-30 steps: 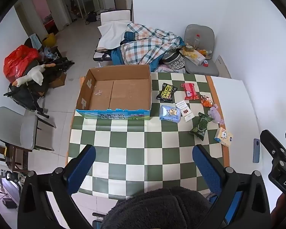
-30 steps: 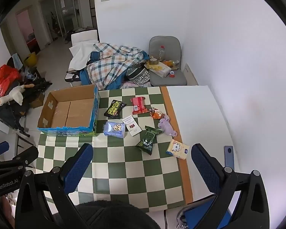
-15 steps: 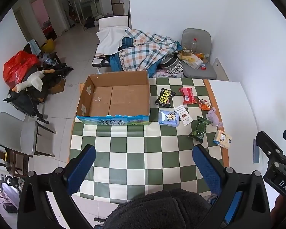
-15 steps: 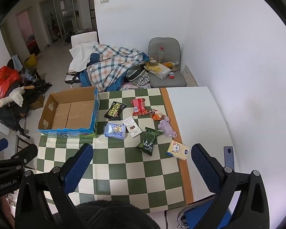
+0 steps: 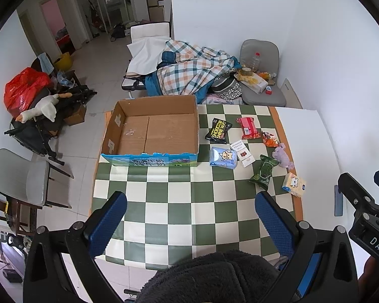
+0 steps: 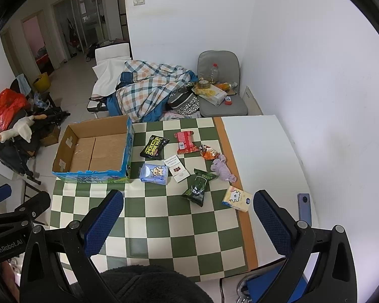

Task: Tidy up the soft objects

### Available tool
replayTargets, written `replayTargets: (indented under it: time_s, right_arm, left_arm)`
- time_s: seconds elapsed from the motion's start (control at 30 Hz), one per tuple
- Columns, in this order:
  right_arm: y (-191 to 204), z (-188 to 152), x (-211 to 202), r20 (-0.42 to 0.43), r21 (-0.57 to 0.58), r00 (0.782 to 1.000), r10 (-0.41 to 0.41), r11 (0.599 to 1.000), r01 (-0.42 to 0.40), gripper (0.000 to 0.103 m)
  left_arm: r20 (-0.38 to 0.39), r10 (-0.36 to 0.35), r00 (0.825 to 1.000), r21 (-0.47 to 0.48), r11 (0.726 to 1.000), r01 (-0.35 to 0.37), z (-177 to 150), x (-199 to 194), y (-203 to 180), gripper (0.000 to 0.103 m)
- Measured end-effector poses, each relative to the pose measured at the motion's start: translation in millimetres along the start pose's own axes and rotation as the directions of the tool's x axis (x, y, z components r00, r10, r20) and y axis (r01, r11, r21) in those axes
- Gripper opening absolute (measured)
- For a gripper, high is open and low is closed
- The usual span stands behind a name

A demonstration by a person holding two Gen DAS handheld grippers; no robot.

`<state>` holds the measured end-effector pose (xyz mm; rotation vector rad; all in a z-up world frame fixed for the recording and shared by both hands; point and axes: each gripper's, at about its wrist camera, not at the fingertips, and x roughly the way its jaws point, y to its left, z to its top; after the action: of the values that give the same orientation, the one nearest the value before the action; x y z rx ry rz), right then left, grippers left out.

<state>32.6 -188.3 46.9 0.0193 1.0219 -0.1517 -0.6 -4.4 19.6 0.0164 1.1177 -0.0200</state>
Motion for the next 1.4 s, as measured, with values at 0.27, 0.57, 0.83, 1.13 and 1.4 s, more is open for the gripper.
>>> replayTargets:
  time_s: [0.27,0.57,0.83,1.13,1.4]
  right_arm:
    - [0,-6,0,0.015,-0.001,1.000,0.001,1.000,-0.001,0.103]
    - [-1,-7,-5,0.023,0.001,1.000,-0.007,1.000,0.007,0.103]
    - [-2,-7,-8,0.041,-0.001,0.999,-0.010,1.000,0.010,0.103]
    - [-2,-7,-9,0.046,-0.002,0.999,-0.011,1.000,0.012,0.103]
    - [-3,-4,-7,0.051,-0.006,0.999,-0.012,1.000,0.012,0.103]
  left_arm:
    - [0.000,-0.004,1.000,0.005,1.000,0.004,-1,-1,1,0.103]
    - [0.003,-0.007,1.000,0.003,1.000,0.007,-1,-1,1,0.103]
    - [0.008,-0.003,1.000,0.003,1.000,0.003,5,-4,0,0.103]
    - [0.009,-0.006,1.000,0.004,1.000,0.006,3,-5,2,0.103]
    - [0.012,-0.007,1.000,0.002,1.000,0.007,0,-5,3,0.103]
